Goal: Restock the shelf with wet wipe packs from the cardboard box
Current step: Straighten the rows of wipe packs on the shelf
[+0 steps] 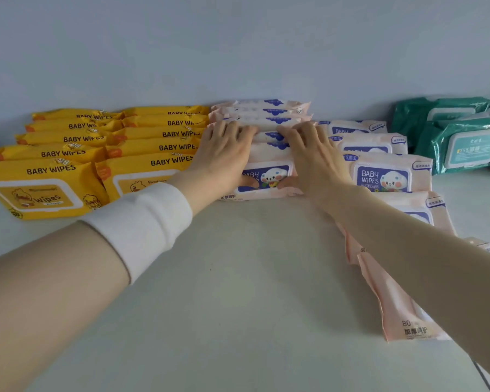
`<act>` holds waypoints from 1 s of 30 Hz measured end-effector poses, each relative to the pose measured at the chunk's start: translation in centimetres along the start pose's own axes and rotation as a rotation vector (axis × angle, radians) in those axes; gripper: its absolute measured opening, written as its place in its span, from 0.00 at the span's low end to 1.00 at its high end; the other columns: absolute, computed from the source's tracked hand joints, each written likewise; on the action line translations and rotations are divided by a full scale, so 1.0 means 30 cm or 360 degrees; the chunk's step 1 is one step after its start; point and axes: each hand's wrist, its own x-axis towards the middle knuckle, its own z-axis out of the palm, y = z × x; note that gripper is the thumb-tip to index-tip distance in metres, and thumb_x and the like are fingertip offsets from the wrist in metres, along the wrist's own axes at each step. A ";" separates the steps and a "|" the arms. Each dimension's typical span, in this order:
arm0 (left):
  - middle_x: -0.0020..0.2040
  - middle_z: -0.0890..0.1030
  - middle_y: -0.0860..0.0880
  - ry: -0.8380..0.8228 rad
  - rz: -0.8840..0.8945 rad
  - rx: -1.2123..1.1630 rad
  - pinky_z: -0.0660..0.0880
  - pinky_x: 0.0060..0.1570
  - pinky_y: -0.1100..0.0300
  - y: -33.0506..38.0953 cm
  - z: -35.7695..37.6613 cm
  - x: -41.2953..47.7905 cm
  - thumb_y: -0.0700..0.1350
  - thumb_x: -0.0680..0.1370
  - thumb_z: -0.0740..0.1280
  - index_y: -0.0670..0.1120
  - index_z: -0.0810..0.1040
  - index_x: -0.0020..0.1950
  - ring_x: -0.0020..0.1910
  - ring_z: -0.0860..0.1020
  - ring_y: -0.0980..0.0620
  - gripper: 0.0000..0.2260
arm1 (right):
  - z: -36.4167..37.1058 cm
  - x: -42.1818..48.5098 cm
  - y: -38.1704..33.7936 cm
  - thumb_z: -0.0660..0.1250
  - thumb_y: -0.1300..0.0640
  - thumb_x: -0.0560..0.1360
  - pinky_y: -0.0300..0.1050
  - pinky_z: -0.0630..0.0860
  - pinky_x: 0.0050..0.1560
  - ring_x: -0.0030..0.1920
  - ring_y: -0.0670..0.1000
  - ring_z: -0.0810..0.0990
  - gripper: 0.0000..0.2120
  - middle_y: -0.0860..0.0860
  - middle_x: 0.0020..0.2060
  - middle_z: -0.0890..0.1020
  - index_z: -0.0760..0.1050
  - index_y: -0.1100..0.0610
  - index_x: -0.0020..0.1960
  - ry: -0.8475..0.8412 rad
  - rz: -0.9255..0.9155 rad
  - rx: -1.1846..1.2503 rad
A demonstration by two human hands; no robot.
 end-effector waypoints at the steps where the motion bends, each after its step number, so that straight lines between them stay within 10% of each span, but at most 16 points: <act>1: 0.66 0.66 0.41 -0.0018 0.0000 0.0006 0.61 0.64 0.48 -0.002 -0.004 0.005 0.58 0.68 0.72 0.44 0.58 0.72 0.66 0.63 0.40 0.39 | 0.002 0.004 -0.004 0.76 0.49 0.64 0.51 0.63 0.64 0.66 0.58 0.64 0.45 0.56 0.66 0.65 0.57 0.55 0.73 0.0012 0.0014 0.0006; 13: 0.75 0.56 0.41 -0.0045 0.0068 0.0099 0.49 0.73 0.50 -0.022 0.000 -0.010 0.50 0.74 0.68 0.39 0.47 0.75 0.74 0.53 0.43 0.40 | 0.030 0.002 -0.017 0.72 0.45 0.68 0.50 0.61 0.67 0.71 0.58 0.57 0.49 0.57 0.71 0.58 0.46 0.59 0.76 0.0026 0.0128 0.0016; 20: 0.75 0.49 0.42 -0.0329 -0.0045 0.0081 0.45 0.72 0.46 -0.003 -0.041 0.011 0.65 0.73 0.59 0.41 0.41 0.76 0.75 0.46 0.42 0.44 | -0.069 0.003 0.008 0.68 0.41 0.70 0.52 0.59 0.69 0.71 0.57 0.57 0.45 0.55 0.72 0.59 0.48 0.57 0.76 -0.0199 0.0021 0.0012; 25: 0.70 0.66 0.42 -0.0139 0.0162 0.0063 0.60 0.66 0.47 0.086 -0.154 0.124 0.63 0.75 0.51 0.44 0.60 0.72 0.71 0.59 0.43 0.32 | -0.273 0.013 0.224 0.65 0.44 0.74 0.48 0.65 0.65 0.65 0.53 0.70 0.29 0.51 0.65 0.73 0.64 0.53 0.71 -0.0073 0.0142 0.0265; 30: 0.66 0.72 0.45 -0.0202 0.0201 -0.0150 0.64 0.62 0.50 0.277 -0.145 0.347 0.54 0.79 0.57 0.48 0.68 0.68 0.67 0.66 0.43 0.20 | -0.287 -0.004 0.498 0.66 0.45 0.73 0.45 0.64 0.64 0.65 0.54 0.71 0.27 0.52 0.65 0.74 0.68 0.56 0.68 -0.0543 0.0219 0.0029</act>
